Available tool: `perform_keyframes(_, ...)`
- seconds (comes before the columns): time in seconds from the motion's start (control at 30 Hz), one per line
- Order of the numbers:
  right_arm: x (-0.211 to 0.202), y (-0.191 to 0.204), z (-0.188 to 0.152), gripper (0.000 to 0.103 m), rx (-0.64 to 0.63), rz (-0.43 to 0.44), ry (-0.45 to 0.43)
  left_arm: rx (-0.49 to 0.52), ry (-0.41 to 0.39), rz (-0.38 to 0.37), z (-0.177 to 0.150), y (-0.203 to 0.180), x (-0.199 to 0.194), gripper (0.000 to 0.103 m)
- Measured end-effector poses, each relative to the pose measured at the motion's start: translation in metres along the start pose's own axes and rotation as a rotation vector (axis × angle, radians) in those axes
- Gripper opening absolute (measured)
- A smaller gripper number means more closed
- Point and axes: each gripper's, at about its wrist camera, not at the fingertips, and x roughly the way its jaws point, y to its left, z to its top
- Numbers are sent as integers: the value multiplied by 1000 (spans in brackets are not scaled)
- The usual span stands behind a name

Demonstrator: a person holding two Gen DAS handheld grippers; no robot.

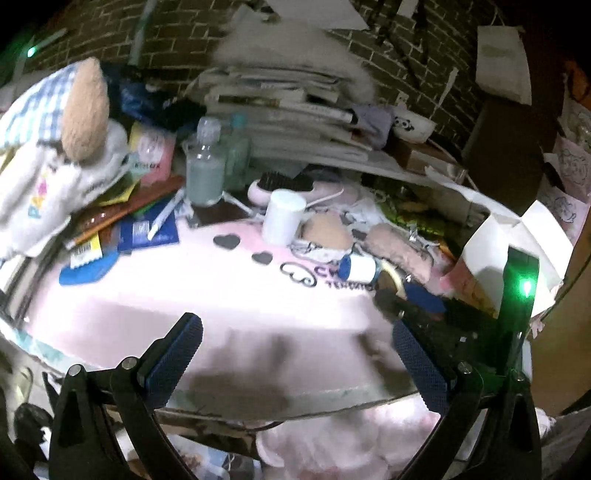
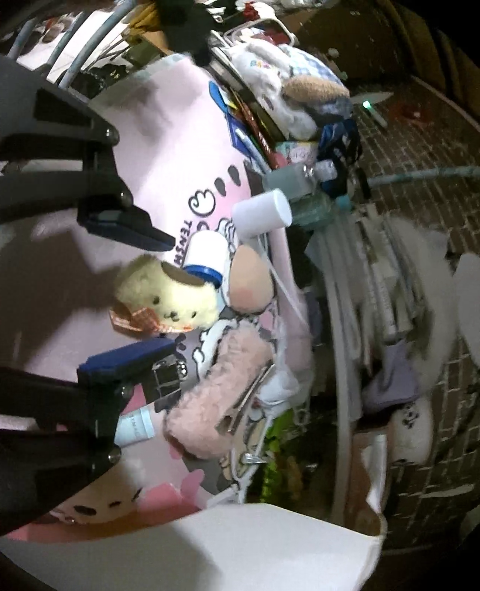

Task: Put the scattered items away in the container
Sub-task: 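Grasp the yellow plush dog keychain with the right gripper, then lift the plush dog into the white box and release it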

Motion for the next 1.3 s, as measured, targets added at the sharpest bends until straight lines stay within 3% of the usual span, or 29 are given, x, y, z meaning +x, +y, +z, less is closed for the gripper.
perform_keyframes(0.3, 12, 2, 8, 46, 15, -19, 39, 11, -1, -16, 0, -5, 3, 103)
perform_keyframes(0.4, 13, 1, 9, 35, 17, -31, 37, 20, -2, -19, 1, -8, 2, 103)
perform_keyframes(0.63, 9, 3, 5, 31, -6, -42, 18, 18, 1, -31, 3, -13, 6, 103)
perform_keyframes(0.97, -30, 28, 12, 31, -112, -74, -124, 35, -15, -20, 6, -19, 0, 103)
perform_keyframes(1.17, -51, 50, 21, 31, -175, -55, -182, 30, -36, -14, 6, -16, -11, 103)
perform_keyframes(1.3, -58, 61, 26, 31, -183, -14, -198, 9, -61, -54, 8, -11, -24, 103)
